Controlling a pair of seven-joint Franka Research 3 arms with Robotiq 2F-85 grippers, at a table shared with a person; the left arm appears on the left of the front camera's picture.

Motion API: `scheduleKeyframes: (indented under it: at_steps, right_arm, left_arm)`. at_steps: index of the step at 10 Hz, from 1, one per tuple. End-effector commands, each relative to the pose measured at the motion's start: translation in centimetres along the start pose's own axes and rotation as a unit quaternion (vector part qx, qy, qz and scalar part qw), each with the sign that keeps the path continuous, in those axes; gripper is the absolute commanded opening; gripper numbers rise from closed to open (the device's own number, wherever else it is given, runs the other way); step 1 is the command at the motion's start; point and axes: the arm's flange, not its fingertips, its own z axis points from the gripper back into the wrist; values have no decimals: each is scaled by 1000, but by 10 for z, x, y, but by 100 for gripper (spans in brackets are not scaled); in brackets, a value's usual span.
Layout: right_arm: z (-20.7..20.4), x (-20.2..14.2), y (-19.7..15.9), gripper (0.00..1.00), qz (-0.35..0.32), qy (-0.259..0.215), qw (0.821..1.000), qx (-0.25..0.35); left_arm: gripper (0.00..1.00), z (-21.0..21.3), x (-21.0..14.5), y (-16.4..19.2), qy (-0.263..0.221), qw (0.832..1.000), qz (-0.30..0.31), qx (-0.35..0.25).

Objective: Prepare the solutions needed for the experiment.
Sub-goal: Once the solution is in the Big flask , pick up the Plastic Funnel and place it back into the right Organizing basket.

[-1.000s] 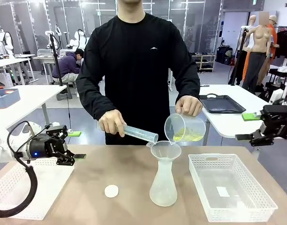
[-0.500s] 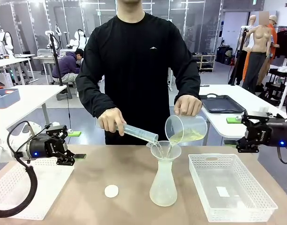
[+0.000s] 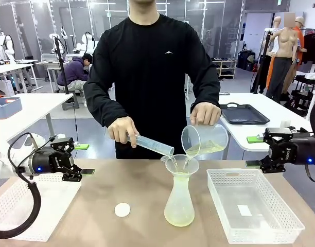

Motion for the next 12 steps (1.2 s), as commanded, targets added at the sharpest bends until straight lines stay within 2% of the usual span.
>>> scheduleKeyframes:
  at_steps: [1, 4, 5, 12]
  right_arm:
    - [-1, 8, 1, 100, -17, 20, 1000, -7]
    - [-9, 9, 2, 100, -12, 64, 998, -17]
    - [-5, 3, -3, 100, -2, 29, 1000, -3]
    - [-5, 3, -3, 100, -2, 29, 1000, -3]
  left_arm:
    - [100, -2, 4, 1, -2, 1000, 2, 3]
    - [100, -2, 4, 1, -2, 1000, 2, 3]
    - [100, -2, 4, 1, -2, 1000, 2, 3]
    - [100, -2, 4, 1, -2, 1000, 2, 3]
